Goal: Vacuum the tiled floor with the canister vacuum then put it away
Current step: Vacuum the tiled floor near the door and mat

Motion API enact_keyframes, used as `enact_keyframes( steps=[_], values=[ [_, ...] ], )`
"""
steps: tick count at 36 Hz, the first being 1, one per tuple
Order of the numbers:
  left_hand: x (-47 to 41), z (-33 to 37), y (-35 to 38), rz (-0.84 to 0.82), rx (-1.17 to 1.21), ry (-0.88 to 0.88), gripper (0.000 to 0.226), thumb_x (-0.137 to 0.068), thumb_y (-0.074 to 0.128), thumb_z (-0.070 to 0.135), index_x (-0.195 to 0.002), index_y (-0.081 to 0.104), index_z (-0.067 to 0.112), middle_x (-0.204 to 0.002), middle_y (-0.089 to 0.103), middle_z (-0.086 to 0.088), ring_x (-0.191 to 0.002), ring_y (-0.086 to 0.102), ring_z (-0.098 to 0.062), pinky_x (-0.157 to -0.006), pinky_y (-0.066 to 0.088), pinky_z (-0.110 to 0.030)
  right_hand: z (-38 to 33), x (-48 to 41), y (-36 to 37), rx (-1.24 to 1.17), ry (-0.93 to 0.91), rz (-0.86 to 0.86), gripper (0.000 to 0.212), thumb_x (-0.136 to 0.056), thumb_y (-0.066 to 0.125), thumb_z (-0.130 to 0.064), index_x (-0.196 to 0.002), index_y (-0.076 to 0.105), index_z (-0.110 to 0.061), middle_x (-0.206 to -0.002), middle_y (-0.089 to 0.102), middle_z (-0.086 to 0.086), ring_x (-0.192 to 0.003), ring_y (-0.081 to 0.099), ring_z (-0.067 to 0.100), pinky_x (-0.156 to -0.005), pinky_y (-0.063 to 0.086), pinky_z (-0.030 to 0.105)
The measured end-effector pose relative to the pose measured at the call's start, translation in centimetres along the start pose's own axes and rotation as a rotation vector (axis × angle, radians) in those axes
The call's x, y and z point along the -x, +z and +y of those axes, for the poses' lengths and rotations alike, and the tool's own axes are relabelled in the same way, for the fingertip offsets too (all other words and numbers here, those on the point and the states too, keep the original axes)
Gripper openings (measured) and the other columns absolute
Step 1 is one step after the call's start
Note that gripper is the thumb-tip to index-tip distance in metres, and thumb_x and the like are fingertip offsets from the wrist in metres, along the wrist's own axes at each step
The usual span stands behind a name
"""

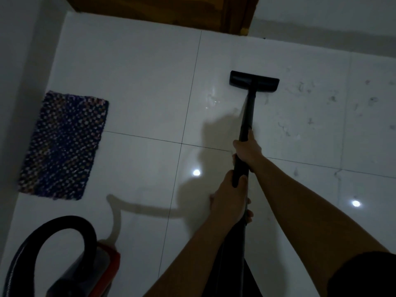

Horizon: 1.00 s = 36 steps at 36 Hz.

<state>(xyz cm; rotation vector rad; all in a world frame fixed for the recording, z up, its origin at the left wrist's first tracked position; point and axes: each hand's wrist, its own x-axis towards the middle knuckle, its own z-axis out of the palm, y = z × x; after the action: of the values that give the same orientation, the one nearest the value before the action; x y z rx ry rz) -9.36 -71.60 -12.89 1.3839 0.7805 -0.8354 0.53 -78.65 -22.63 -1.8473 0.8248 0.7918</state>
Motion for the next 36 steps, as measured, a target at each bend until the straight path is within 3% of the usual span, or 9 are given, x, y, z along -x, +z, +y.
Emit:
enact_keyframes(
  steps=[8,14,17,22,27,36],
  values=[
    [2.4,-2.9,0.3,-0.019,-0.038,0.024,0.028,-0.099,0.036,0.033,-0.123,0.045,0.02,-0.071,0.052,-0.011,-0.042,0.048,-0.017,-0.036,0.042,-0.022,2.9,2.4,0.1,-0.04,0.017,0.003,0.073,-0.095,0.048,-0.014,-0.153,0.009,-0.034,-0.118,0.057,0.02,-0.051,0.055,0.016,-0.034,0.043,0.018],
    [3.7,-5.2,1.0,-0.006,-0.068,0.049,0.031,-0.099,0.037,0.031,-0.125,0.046,0.018,-0.07,0.053,-0.011,-0.032,0.047,-0.01,-0.033,0.039,-0.017,5.2,3.9,-0.3,-0.028,0.01,0.001,0.073,-0.095,0.047,-0.016,-0.153,0.007,-0.033,-0.097,0.055,0.013,-0.05,0.054,0.017,-0.043,0.045,0.027],
    [4.3,-6.3,1.5,0.005,-0.089,0.041,0.034,-0.099,0.037,0.032,-0.129,0.044,0.019,-0.07,0.055,-0.01,-0.027,0.046,-0.007,-0.033,0.039,-0.017,6.3,4.6,-0.3,-0.04,0.02,-0.015,0.073,-0.096,0.047,-0.015,-0.153,0.007,-0.034,-0.102,0.054,0.015,-0.051,0.054,0.017,-0.043,0.045,0.027],
    [5.5,-8.3,2.1,0.027,-0.069,0.012,0.034,-0.099,0.037,0.034,-0.129,0.043,0.022,-0.072,0.056,-0.007,-0.038,0.05,-0.014,-0.037,0.043,-0.021,8.2,5.6,-0.1,-0.029,0.021,-0.054,0.074,-0.094,0.047,-0.013,-0.153,0.006,-0.033,-0.109,0.057,0.02,-0.052,0.055,0.018,-0.042,0.045,0.025],
    [6.8,-9.7,2.7,0.057,-0.028,0.021,0.024,-0.098,0.038,0.034,-0.119,0.046,0.025,-0.071,0.056,-0.008,-0.034,0.049,-0.011,-0.039,0.043,-0.021,9.8,6.4,0.1,-0.016,0.021,-0.088,0.075,-0.094,0.047,-0.014,-0.153,0.006,-0.034,-0.119,0.057,0.022,-0.055,0.056,0.02,-0.045,0.048,0.027],
    [9.0,-12.6,4.9,0.111,-0.021,0.037,0.028,-0.099,0.039,0.029,-0.123,0.048,0.017,-0.068,0.054,-0.005,-0.042,0.052,-0.01,-0.034,0.039,-0.013,12.9,8.5,-1.0,0.027,-0.001,-0.108,0.075,-0.094,0.046,-0.014,-0.153,0.004,-0.034,-0.102,0.059,0.018,-0.053,0.056,0.019,-0.05,0.052,0.03]
  ],
)
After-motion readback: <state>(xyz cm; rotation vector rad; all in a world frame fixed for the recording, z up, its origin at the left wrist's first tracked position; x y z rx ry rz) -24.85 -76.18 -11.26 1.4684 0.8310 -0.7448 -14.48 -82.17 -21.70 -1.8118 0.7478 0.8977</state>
